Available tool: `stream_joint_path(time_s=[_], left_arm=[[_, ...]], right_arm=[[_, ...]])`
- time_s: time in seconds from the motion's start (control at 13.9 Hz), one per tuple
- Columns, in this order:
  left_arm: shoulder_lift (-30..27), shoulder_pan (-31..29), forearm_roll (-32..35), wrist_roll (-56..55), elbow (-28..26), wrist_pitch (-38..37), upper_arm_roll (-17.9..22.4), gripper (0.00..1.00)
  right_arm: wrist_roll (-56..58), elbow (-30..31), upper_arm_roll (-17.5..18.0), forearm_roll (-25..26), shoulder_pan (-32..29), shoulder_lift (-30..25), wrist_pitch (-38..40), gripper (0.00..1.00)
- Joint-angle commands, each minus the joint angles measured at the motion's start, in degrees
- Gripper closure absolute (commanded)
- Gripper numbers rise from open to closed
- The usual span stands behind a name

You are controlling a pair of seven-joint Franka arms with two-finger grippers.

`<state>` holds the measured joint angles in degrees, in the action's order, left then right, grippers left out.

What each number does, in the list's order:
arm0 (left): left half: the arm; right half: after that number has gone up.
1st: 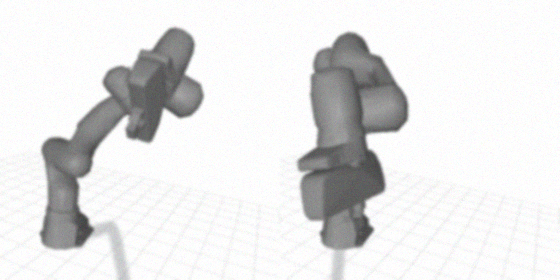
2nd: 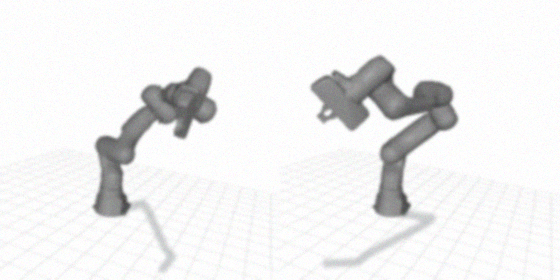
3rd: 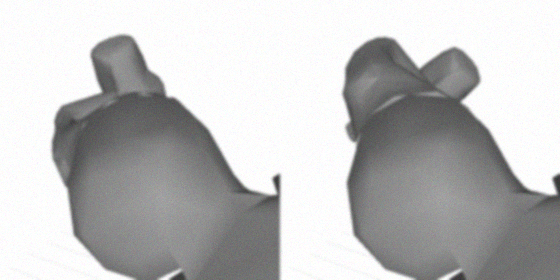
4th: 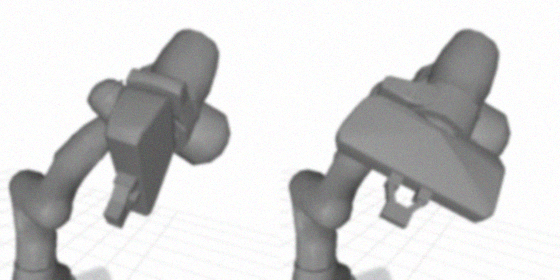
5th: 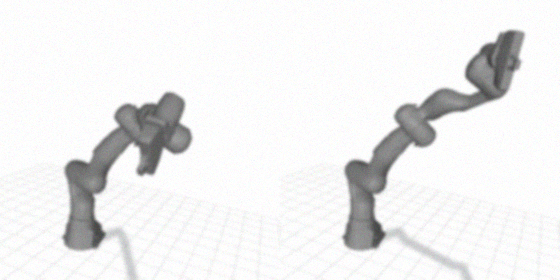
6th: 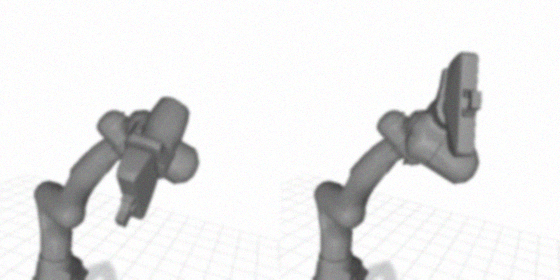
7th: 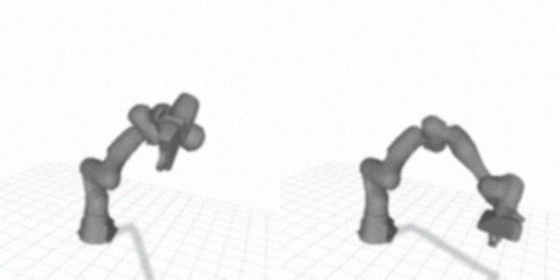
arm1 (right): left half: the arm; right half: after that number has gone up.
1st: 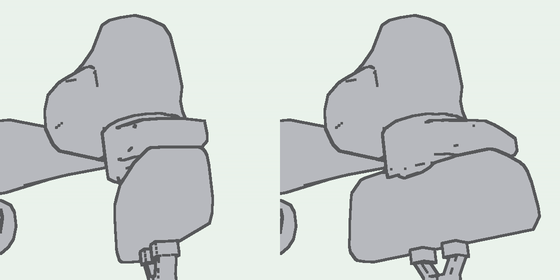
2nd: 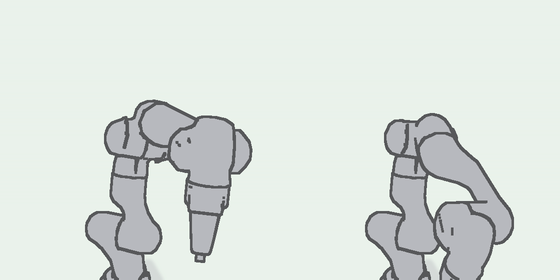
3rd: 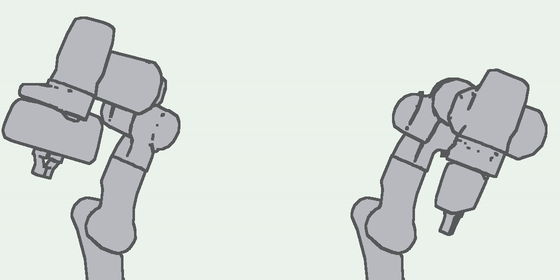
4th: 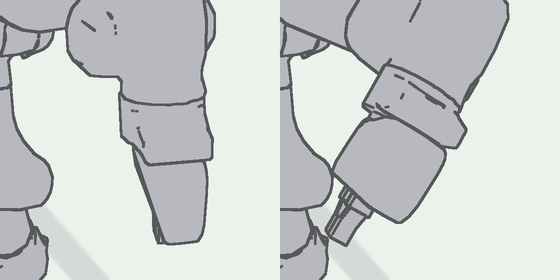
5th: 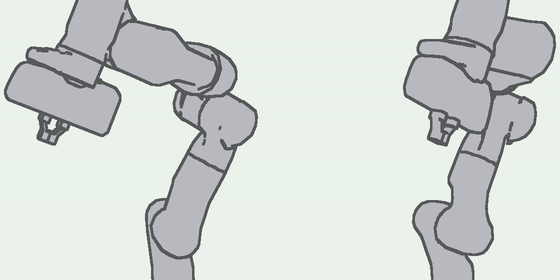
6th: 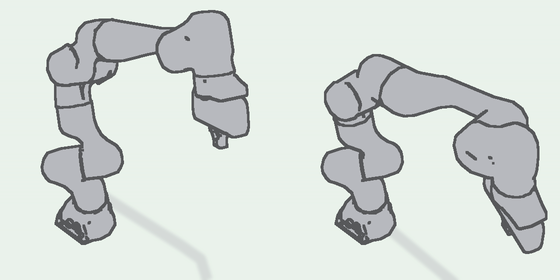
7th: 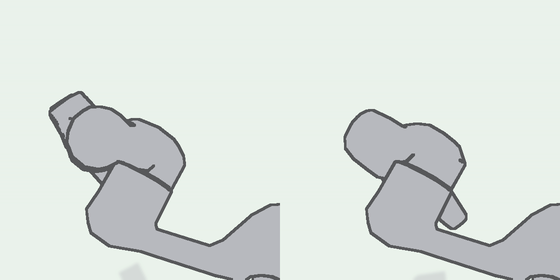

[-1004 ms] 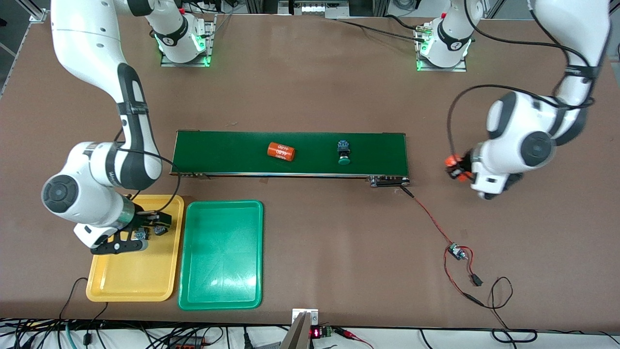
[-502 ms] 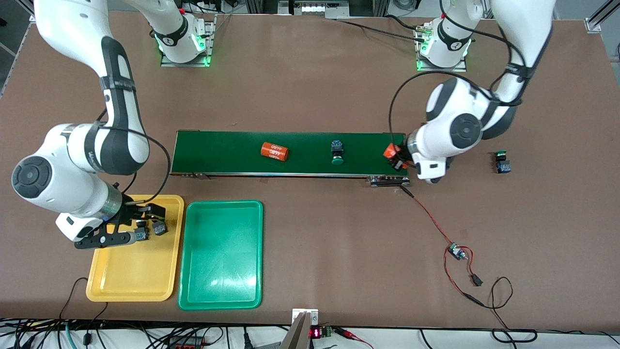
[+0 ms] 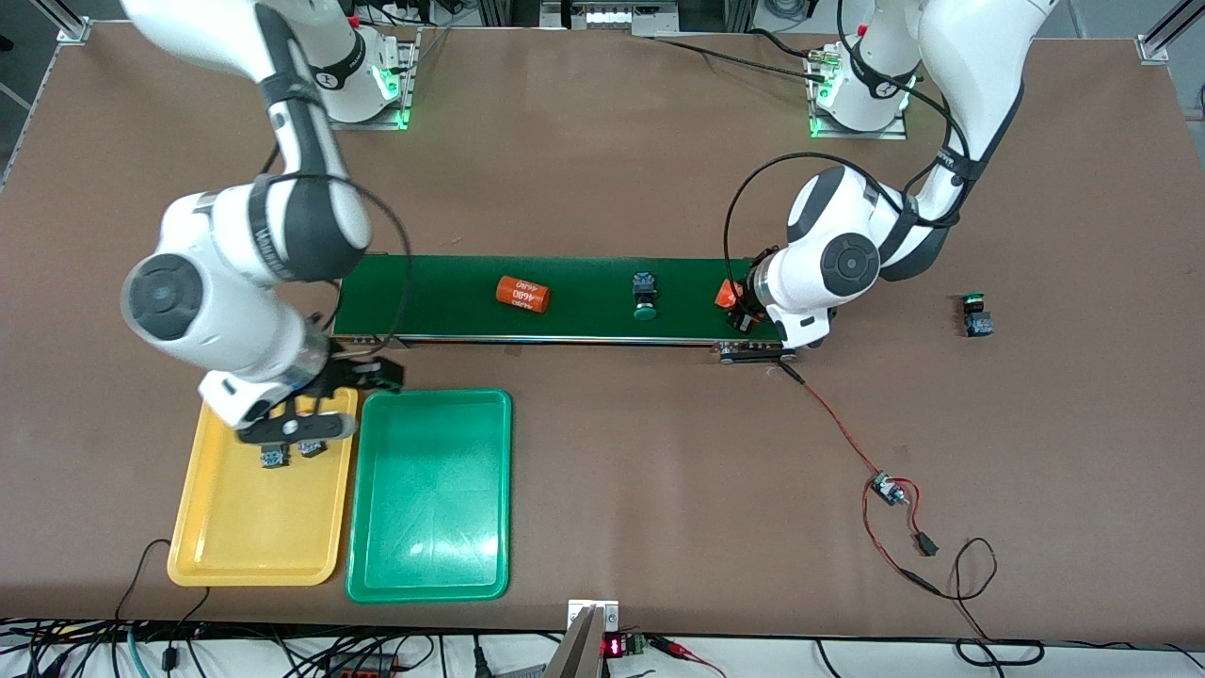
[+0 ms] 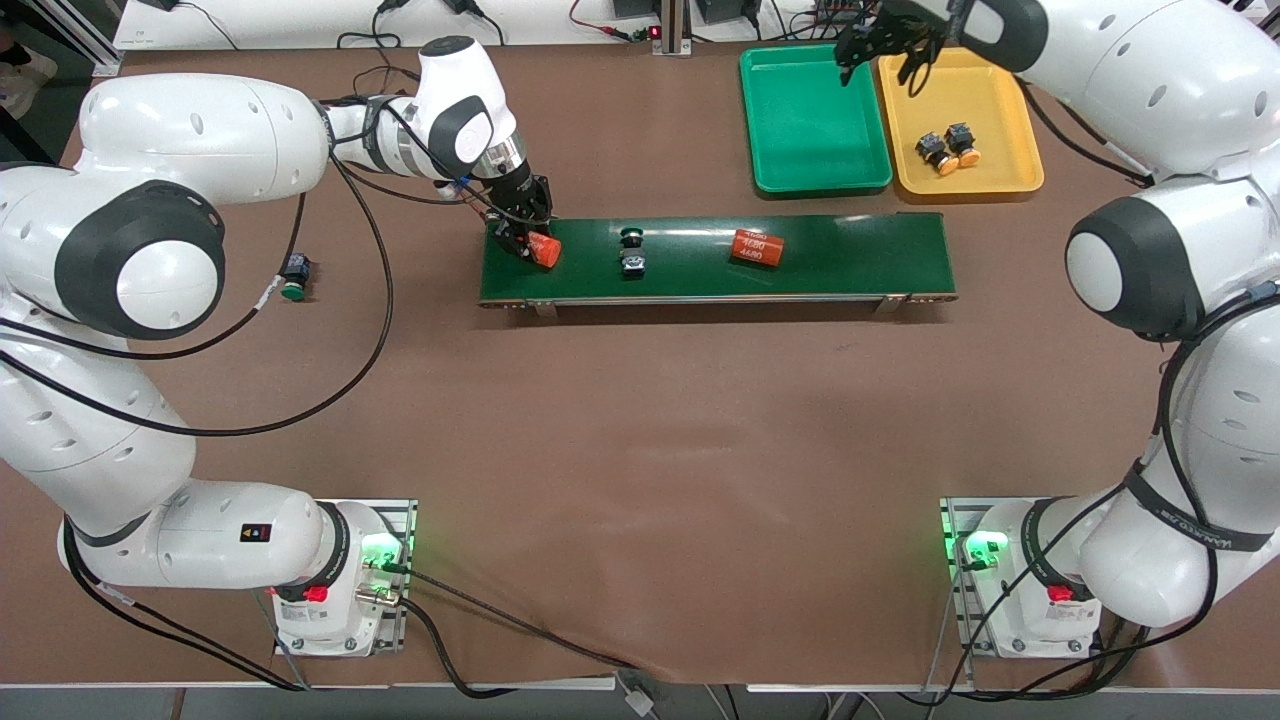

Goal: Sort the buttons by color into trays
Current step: 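Place the cylinder on the conveyor with the left gripper while the right gripper returns, then grasp the green button with the right gripper while the left gripper grasps a button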

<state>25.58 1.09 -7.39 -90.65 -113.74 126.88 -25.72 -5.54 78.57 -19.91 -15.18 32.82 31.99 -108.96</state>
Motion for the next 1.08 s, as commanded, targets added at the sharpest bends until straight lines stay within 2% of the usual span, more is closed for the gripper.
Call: stream_joint_path(time_s=[0.0,0.29,0.43,0.72,1.0], left_arm=[[-1.1,0.1,-1.7,-1.6,0.3,0.3,0.8,0.0],[-5.5,-1.0,-0.7,-0.6,4.0,-0.4,3.6,0.0],[-7.8,-2.5,3.1,4.0,4.4,-0.8,4.9,0.0],[-8.4,-10.4,5.6,26.7,4.3,-2.8,4.9,0.0],[-8.3,-16.8,6.4,50.5,3.6,-2.8,5.6,0.0]], right_arm=[[-2.0,1.0,-0.4,1.2,3.7,-1.1,1.5,0.0],[-6.4,1.0,-0.2,3.5,8.7,-1.1,1.5,0.0],[-10.1,1.0,-0.2,3.6,10.4,-0.7,1.4,0.0],[-19.2,1.1,0.1,2.8,11.7,-0.3,1.0,0.0],[-28.8,2.0,0.1,2.7,17.0,0.6,1.5,0.0]])
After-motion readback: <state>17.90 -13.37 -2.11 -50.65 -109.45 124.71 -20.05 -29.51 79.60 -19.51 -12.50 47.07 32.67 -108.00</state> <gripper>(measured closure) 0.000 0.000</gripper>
